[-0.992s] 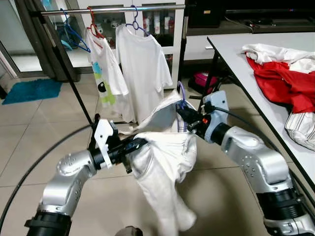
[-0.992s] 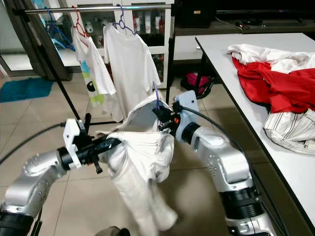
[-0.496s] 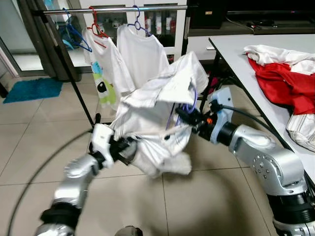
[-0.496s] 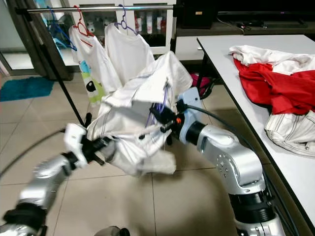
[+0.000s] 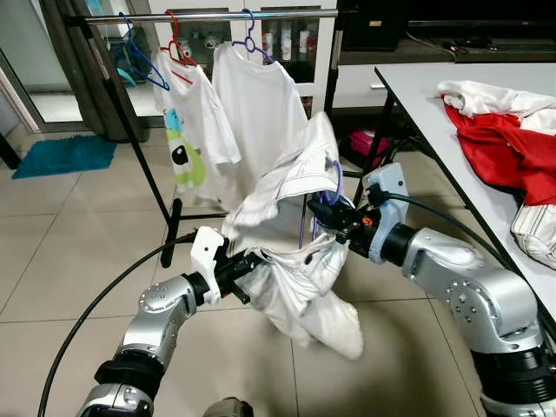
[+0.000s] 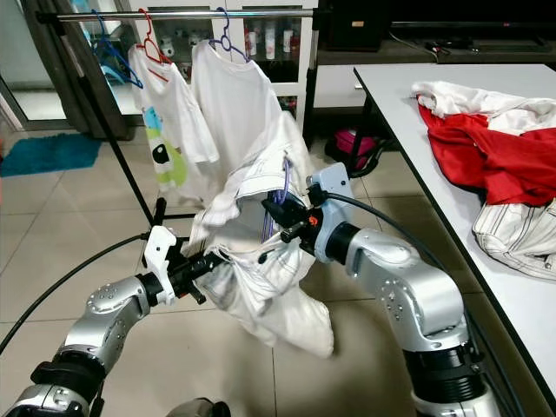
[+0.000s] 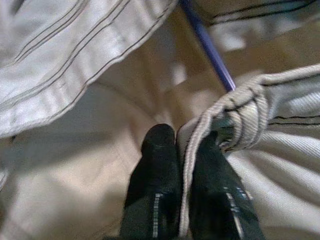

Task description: Hang hanger

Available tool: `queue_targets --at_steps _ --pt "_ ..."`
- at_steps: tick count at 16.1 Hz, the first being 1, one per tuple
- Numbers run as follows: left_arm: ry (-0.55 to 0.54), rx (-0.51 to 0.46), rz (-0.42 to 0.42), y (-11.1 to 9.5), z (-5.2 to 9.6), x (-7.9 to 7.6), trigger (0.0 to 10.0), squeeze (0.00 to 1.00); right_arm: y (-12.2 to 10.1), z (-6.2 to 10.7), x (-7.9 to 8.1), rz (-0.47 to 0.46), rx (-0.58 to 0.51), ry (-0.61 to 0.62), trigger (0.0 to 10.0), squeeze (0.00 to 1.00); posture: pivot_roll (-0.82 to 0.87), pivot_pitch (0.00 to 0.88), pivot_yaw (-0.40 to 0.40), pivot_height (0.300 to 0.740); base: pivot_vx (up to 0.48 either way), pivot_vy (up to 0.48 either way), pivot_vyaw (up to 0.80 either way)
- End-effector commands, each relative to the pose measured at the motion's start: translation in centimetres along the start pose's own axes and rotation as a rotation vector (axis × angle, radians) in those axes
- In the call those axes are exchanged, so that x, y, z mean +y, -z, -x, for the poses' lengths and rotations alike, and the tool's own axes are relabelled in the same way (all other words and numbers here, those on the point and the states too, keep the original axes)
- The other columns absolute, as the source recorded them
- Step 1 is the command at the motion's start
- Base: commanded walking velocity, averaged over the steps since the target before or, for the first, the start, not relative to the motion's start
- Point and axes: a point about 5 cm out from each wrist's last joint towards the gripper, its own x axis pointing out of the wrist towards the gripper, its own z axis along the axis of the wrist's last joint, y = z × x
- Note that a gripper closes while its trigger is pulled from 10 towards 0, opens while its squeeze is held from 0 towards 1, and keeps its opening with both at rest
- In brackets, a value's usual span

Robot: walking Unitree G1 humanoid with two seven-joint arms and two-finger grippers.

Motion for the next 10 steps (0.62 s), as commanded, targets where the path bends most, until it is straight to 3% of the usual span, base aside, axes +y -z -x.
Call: queue_targets --at_steps 1,4,7,10 --pt "0.014 -0.028 0.001 -0.5 0.5 0.1 10.0 1.00 -0.4 0.3 0.0 0.010 -0.027 0.029 10.0 0.00 -0.19 0.000 0.059 0.740 0.000 0.000 0.00" --pt "0.029 -0.092 0.029 -1.0 1.6 -0.2 10.0 1.00 0.3 0.0 -1.3 -0.028 -0.020 0.163 10.0 0.00 -0.18 0.000 0.065 0.740 0.000 0.000 0.00" --pt "0.038 -0.176 0.040 -2.9 1.9 -1.1 10.0 1.00 1.3 -0.7 -3.1 -0.082 -0.030 0.321 10.0 0.00 -0.14 0.000 0.043 0.740 0.000 0.000 0.00" --pt "0.042 -0.172 0.022 -3.3 2.3 -1.6 10.0 1.00 1.7 -1.0 -4.0 -0.102 -0.028 0.374 10.0 0.00 -0.12 0.000 0.035 0.740 0.000 0.000 0.00"
